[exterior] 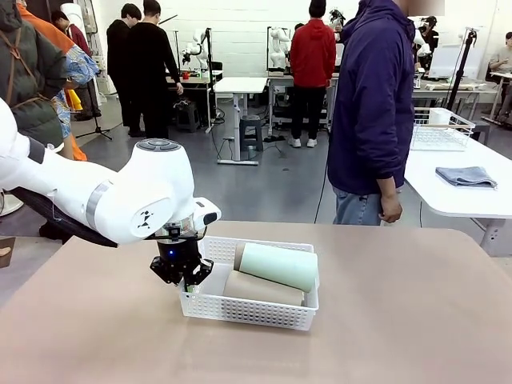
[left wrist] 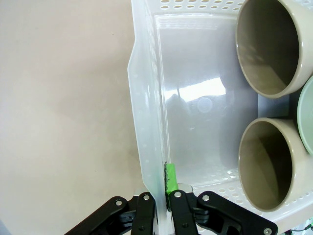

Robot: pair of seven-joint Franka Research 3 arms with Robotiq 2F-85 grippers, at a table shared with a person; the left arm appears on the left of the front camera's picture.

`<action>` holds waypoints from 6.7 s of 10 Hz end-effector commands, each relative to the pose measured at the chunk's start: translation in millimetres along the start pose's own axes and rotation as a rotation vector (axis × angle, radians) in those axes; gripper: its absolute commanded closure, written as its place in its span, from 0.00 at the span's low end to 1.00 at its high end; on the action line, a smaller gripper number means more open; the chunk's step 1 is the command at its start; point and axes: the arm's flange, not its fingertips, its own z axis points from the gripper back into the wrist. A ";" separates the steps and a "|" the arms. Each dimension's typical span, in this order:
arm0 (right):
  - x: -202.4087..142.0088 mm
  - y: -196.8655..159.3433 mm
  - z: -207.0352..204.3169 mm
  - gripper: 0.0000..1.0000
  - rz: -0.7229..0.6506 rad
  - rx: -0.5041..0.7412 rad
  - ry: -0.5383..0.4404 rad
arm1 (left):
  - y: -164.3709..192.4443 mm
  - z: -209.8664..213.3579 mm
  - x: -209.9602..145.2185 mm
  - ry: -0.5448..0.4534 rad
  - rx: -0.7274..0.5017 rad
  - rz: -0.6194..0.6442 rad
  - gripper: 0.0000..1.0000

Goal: Clean and organize the cups into the basket.
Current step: Move the Organizing basket back to the left side of the table.

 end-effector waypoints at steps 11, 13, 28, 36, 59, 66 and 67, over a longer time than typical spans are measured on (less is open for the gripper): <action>-4.9 -0.7 -1.2 0.00 -0.020 -0.009 0.000 | 274.6 12.1 -41.3 0.006 0.161 0.022 0.95; -4.9 -0.7 -1.2 0.00 -0.020 -0.009 0.000 | 306.8 -2.8 -45.2 -0.008 0.146 0.045 0.95; -4.9 -0.7 -1.2 0.00 -0.020 -0.009 0.000 | 318.5 4.1 -37.7 -0.061 0.131 0.087 0.00; -4.9 -0.7 -1.2 0.00 -0.020 -0.009 0.000 | 233.5 76.3 -233.9 -0.202 0.243 0.109 0.00; -4.9 -0.7 -1.2 0.00 -0.020 -0.009 0.000 | 616.7 172.2 -129.7 -0.129 -1.261 0.290 0.00; -4.9 -0.7 -1.2 0.00 -0.020 -0.009 0.000 | 600.6 167.3 -131.5 -0.148 -1.237 0.317 0.00; -4.9 -0.7 -1.2 0.00 -0.020 -0.009 0.000 | 600.6 167.3 -131.5 -0.148 -1.237 0.317 0.00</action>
